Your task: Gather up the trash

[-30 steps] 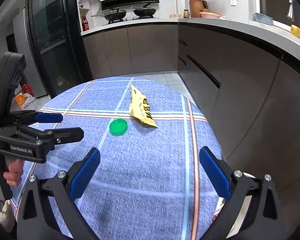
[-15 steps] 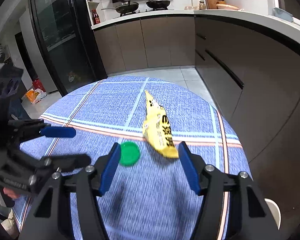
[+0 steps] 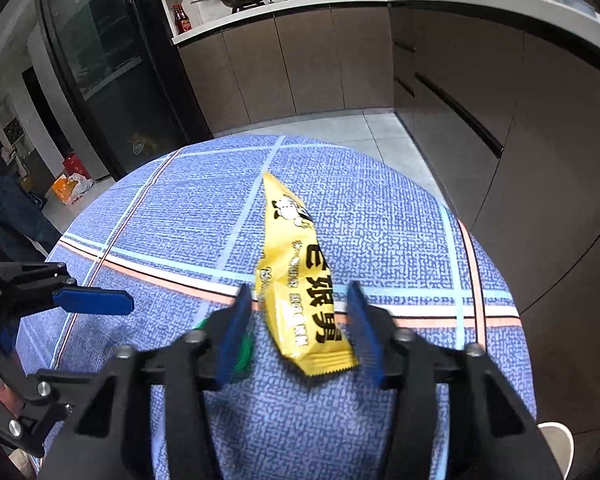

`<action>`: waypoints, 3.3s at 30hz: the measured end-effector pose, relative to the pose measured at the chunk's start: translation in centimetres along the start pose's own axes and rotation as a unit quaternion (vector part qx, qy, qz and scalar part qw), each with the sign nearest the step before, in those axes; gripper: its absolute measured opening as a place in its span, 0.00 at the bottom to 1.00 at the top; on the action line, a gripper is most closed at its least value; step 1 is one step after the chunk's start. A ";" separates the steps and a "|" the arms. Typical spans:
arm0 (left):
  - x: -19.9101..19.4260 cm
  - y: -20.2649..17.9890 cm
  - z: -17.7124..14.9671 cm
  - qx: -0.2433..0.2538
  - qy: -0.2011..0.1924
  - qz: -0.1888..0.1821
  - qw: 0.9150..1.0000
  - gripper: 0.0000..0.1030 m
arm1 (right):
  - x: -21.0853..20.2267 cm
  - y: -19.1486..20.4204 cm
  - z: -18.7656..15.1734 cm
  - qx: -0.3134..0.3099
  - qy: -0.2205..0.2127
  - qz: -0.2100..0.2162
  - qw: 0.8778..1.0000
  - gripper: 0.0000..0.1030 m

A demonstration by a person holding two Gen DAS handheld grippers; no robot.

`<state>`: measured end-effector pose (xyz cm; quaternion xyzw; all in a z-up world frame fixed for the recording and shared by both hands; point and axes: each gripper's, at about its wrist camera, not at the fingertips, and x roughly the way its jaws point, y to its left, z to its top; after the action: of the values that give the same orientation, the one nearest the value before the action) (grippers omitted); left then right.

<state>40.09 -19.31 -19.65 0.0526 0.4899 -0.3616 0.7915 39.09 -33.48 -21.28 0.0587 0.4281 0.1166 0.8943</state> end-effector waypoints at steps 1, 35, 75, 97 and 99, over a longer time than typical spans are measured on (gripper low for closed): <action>0.2 -0.1 0.2 0.002 0.001 -0.003 1.000 0.60 | 0.1 -0.2 0.0 0.004 -0.001 0.004 1.000 0.30; 6.2 -2.1 3.1 0.030 0.011 0.054 0.998 0.07 | -6.7 -3.4 -4.6 0.050 -0.044 -0.017 0.998 0.16; 11.2 -27.4 1.3 0.173 0.000 -0.010 0.985 0.81 | -16.5 -16.7 -22.5 0.208 -0.067 -0.124 0.968 0.78; -0.2 -23.0 0.4 0.093 -0.085 0.096 0.987 0.92 | -22.8 -11.4 -20.2 0.178 -0.116 -0.156 0.965 0.97; -2.5 -22.3 -0.3 0.079 -0.098 0.108 0.986 0.92 | -24.2 -9.2 -19.3 0.158 -0.124 -0.163 0.966 0.97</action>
<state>25.29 -34.18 -11.76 0.1321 0.3715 -0.3154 0.8632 10.85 -48.50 -17.10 0.1424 0.3305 -0.1081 0.9267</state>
